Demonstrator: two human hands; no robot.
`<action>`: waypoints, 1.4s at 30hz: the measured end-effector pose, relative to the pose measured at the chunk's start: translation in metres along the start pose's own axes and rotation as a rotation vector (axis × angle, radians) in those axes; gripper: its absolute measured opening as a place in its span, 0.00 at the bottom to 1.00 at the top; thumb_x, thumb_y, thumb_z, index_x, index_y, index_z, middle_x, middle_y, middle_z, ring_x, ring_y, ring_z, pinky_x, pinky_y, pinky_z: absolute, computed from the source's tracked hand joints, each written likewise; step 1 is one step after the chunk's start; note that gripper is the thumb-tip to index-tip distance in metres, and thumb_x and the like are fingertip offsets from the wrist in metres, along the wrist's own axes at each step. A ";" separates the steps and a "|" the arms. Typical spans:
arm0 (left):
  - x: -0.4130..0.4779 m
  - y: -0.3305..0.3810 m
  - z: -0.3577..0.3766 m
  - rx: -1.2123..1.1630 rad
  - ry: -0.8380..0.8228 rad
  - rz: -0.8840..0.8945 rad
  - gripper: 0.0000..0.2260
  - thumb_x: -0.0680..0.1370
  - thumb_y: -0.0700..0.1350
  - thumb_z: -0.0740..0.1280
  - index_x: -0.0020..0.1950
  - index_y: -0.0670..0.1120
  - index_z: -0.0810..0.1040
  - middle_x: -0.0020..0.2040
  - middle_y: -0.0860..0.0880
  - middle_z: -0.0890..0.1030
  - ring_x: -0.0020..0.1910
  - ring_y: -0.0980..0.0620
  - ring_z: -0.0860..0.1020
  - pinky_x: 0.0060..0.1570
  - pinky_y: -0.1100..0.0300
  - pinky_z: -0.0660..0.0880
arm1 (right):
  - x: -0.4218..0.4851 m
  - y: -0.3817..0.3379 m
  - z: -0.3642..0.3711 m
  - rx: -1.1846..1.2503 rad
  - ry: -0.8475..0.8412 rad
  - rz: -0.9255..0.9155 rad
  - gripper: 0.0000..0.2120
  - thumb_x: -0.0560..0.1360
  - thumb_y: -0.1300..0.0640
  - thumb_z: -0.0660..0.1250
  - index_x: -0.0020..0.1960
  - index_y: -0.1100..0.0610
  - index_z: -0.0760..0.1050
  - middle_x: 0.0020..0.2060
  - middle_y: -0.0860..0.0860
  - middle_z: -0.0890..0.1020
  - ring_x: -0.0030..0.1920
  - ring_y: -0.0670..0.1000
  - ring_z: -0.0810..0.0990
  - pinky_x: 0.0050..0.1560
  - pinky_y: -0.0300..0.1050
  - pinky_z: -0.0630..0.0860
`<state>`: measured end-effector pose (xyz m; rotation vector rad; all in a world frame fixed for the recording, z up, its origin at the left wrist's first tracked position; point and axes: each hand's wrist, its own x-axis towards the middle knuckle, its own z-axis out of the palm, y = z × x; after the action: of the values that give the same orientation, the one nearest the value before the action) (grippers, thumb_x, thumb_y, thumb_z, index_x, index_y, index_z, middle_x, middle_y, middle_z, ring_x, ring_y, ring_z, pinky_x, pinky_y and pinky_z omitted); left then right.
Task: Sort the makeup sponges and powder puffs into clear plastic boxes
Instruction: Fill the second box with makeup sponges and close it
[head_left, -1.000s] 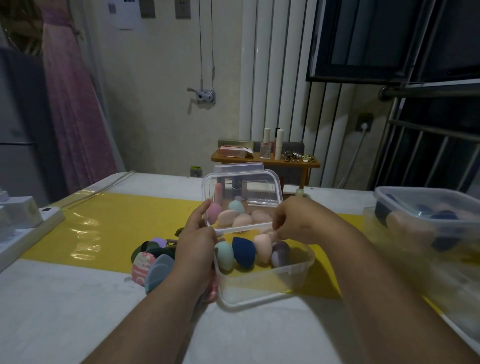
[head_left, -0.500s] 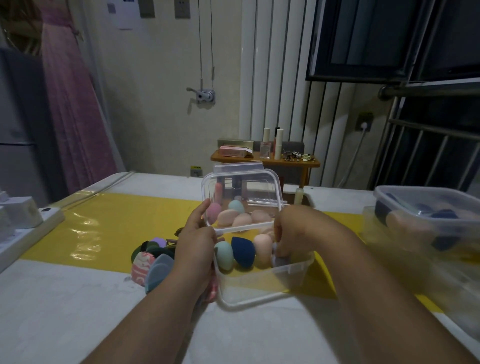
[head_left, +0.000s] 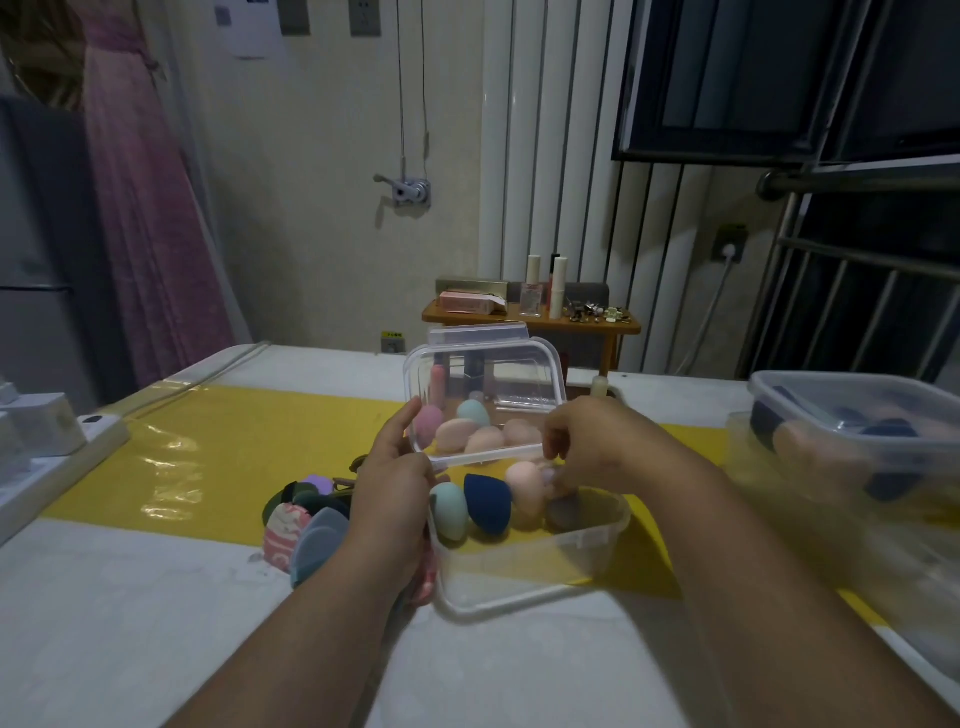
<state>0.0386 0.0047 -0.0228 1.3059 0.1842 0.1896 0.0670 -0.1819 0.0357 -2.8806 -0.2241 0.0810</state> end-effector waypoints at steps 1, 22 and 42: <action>0.000 0.000 0.000 0.002 0.001 0.001 0.31 0.76 0.29 0.58 0.68 0.62 0.74 0.68 0.48 0.75 0.54 0.45 0.80 0.37 0.57 0.79 | 0.000 0.003 -0.001 0.055 0.000 -0.006 0.11 0.68 0.56 0.77 0.45 0.47 0.77 0.45 0.47 0.79 0.46 0.49 0.78 0.46 0.44 0.79; -0.007 0.005 0.005 0.107 0.132 0.053 0.32 0.76 0.29 0.55 0.69 0.61 0.73 0.69 0.49 0.72 0.61 0.45 0.75 0.52 0.51 0.79 | 0.007 0.050 0.027 0.595 -0.172 -0.068 0.12 0.77 0.52 0.69 0.56 0.37 0.79 0.52 0.40 0.82 0.53 0.44 0.79 0.50 0.40 0.76; -0.009 0.005 0.004 0.065 0.099 0.042 0.31 0.76 0.29 0.56 0.69 0.59 0.74 0.68 0.47 0.74 0.58 0.46 0.77 0.46 0.55 0.79 | 0.013 0.055 0.025 0.662 0.120 0.172 0.07 0.70 0.64 0.71 0.43 0.54 0.84 0.43 0.51 0.83 0.47 0.52 0.79 0.42 0.43 0.76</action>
<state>0.0311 -0.0001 -0.0170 1.3671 0.2489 0.2855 0.0860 -0.2265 -0.0031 -2.2283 0.0686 0.0083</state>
